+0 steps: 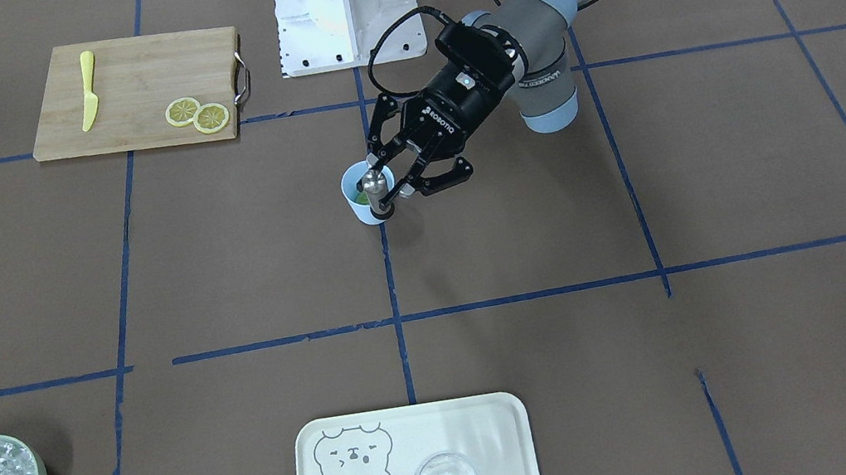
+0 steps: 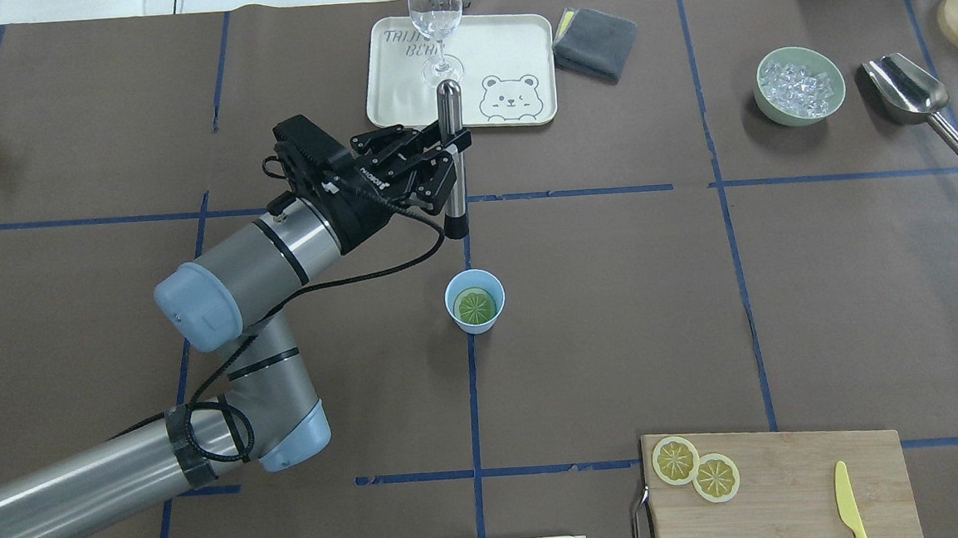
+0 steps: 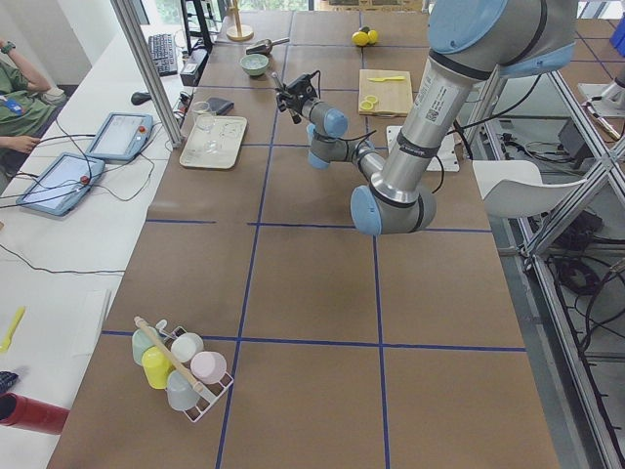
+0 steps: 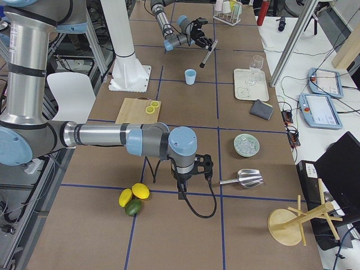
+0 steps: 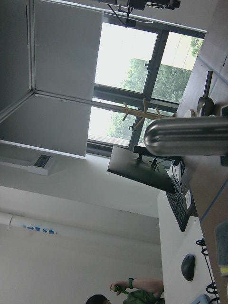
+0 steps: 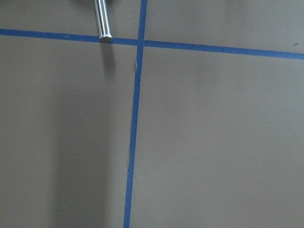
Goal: Squeeze lemon into cup
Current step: 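Lift the muddler out of the cup with the left gripper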
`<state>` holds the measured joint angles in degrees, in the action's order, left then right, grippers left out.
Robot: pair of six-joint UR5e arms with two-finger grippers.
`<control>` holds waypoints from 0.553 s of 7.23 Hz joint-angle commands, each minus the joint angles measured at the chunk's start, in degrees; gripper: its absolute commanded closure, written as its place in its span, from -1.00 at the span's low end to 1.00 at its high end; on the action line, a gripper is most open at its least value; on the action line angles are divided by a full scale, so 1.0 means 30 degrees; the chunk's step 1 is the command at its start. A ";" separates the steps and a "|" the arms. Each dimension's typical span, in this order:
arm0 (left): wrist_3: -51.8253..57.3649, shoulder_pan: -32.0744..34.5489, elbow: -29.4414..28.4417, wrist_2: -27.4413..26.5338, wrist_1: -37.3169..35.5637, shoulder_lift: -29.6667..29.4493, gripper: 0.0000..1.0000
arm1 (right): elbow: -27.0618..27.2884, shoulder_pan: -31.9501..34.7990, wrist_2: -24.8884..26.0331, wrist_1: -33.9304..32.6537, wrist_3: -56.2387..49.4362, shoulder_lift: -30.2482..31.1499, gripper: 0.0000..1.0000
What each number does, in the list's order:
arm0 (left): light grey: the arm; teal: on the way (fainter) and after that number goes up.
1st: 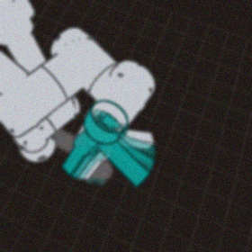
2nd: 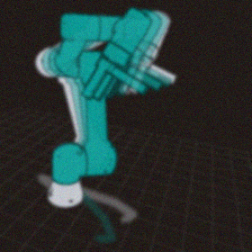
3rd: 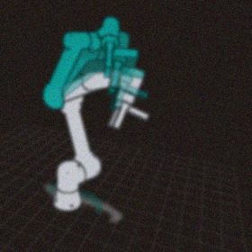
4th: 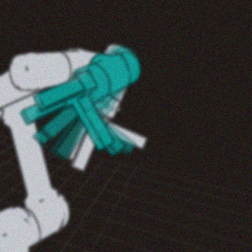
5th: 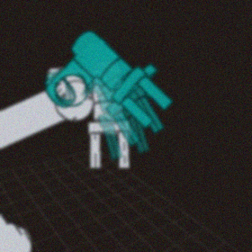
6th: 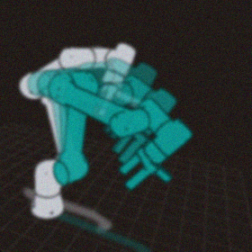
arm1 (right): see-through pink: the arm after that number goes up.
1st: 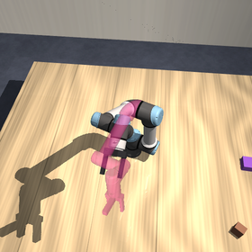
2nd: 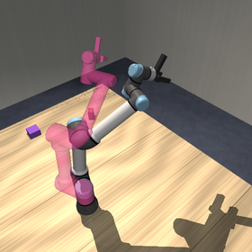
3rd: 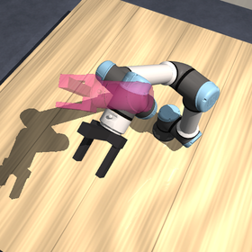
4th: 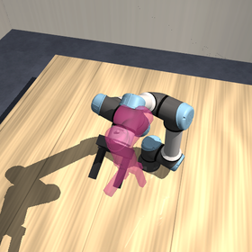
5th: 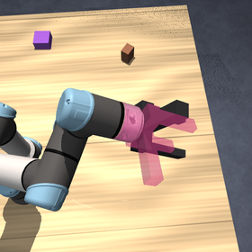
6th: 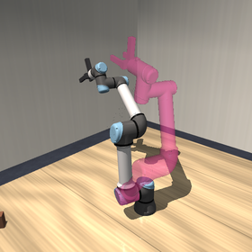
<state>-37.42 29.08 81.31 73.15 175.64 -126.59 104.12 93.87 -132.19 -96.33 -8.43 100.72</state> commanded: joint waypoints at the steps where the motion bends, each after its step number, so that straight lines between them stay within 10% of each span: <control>1: -0.0536 0.1318 0.3060 0.0107 -0.8763 0.0271 1.00 | -0.0019 0.0001 0.0000 0.0000 -0.0002 0.0002 -1.00; 4: -0.0126 0.3601 0.5813 0.4836 -1.8818 0.1147 1.00 | -0.0048 0.0001 0.0029 0.0000 -0.0002 0.0002 -1.00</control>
<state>-38.28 36.98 94.62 81.15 131.55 -124.54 104.04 93.87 -132.17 -96.33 -8.46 100.72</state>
